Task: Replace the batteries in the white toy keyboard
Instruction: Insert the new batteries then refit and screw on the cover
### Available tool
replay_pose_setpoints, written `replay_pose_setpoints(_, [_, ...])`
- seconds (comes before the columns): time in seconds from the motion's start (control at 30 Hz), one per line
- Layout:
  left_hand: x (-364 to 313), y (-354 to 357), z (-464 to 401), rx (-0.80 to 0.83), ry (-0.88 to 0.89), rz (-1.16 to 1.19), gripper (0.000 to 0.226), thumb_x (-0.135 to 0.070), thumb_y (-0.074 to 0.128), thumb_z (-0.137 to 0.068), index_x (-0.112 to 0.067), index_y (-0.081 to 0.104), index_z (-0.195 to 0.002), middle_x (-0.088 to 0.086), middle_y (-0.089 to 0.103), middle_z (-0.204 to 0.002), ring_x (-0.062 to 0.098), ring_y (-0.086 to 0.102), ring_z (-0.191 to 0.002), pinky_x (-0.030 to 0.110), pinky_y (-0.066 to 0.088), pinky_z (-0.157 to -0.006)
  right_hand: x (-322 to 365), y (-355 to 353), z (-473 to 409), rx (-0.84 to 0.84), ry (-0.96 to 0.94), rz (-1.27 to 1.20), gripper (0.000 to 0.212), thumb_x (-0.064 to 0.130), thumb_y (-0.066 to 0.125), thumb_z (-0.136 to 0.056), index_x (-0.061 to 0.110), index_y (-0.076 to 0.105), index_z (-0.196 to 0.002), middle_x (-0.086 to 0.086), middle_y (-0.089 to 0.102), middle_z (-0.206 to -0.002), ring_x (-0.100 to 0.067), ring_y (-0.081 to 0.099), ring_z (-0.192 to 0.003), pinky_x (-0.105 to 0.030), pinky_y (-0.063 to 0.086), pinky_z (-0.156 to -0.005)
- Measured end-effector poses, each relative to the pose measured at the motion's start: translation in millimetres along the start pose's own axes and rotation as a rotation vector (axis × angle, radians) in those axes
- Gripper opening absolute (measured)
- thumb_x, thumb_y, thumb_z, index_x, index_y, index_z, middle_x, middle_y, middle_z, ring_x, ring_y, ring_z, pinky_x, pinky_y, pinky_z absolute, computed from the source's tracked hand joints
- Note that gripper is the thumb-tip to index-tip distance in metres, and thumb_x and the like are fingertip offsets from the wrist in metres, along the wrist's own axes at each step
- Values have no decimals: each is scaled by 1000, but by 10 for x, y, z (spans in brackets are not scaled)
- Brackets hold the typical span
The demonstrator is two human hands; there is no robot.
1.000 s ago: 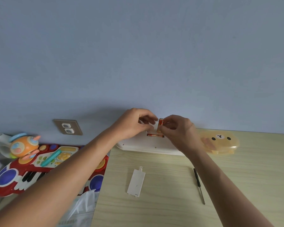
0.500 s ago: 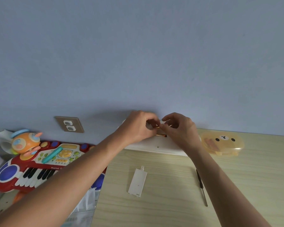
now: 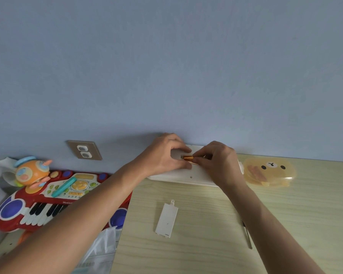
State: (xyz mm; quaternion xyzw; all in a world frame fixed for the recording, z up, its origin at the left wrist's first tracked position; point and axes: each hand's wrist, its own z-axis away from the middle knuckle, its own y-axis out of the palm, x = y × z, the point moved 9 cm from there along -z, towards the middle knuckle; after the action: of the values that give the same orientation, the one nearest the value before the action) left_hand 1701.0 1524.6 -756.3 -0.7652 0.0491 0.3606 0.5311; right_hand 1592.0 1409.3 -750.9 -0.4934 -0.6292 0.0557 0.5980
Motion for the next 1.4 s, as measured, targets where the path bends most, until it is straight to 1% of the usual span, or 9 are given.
replay_pose_setpoints(0.17, [-10,1,-1,4,-4,-14,46,-49,85,-72,-30,76,-113,-16,60,-114,2,53,-111,20,41,-97,4,-14,9,-7,-56,24,14,18,86,-73,20,81,-86,4,69,-83,-10,59,-70,-19,43,-68])
replay_pose_setpoints(0.27, [-29,7,8,6,15,-43,47,-51,83,-74,-30,76,-115,-16,61,-115,2,53,-110,19,40,-95,-68,-169,80,-29,-76,32,14,19,85,-76,19,81,-90,8,69,-90,-3,61,-74,-7,43,-71])
replay_pose_setpoints(0.33, [-29,-2,10,-1,20,-43,48,-51,83,-74,-29,76,-115,-16,62,-114,1,54,-108,18,39,-94,-42,-244,150,-51,-135,50,10,14,82,-79,17,82,-89,5,73,-90,-3,63,-78,-6,45,-74])
replay_pose_setpoints(0.47, [-23,-2,9,-5,19,-31,47,-50,84,-74,-28,77,-115,-15,62,-113,2,54,-108,16,38,-93,44,-197,188,-71,-208,103,12,10,79,-81,18,83,-90,4,77,-86,-17,68,-83,-35,57,-74])
replay_pose_setpoints(0.6, [2,6,17,-2,14,-24,47,-52,83,-74,-29,76,-115,-17,60,-114,2,53,-110,19,39,-96,34,-153,164,-111,-223,131,13,9,79,-80,18,82,-88,3,76,-82,-21,67,-79,-41,57,-66])
replay_pose_setpoints(0.8, [13,18,26,-9,11,-11,47,-53,83,-74,-30,76,-115,-20,59,-113,0,52,-111,21,40,-98,10,-150,203,-158,-210,118,11,8,79,-79,18,82,-83,3,74,-82,-21,66,-79,-41,56,-68])
replay_pose_setpoints(1.1, [-15,12,30,-8,9,-27,47,-51,83,-74,-28,76,-115,-18,60,-114,0,52,-111,18,39,-97,103,-101,156,-132,-244,140,12,4,80,-77,16,83,-78,2,75,-78,-16,66,-72,-22,48,-68])
replay_pose_setpoints(1.27, [2,26,46,-12,21,-51,49,-52,83,-73,-27,77,-114,-18,61,-113,0,52,-110,19,40,-99,256,38,250,-82,-369,211,13,2,75,-81,14,81,-83,-1,76,-80,-26,67,-75,-36,56,-67])
replay_pose_setpoints(1.4, [12,28,45,-28,30,-50,47,-52,82,-75,-27,77,-114,-19,61,-112,0,54,-110,26,44,-101,265,71,278,-62,-372,164,15,6,76,-83,16,82,-92,1,78,-88,-22,70,-84,-33,57,-76])
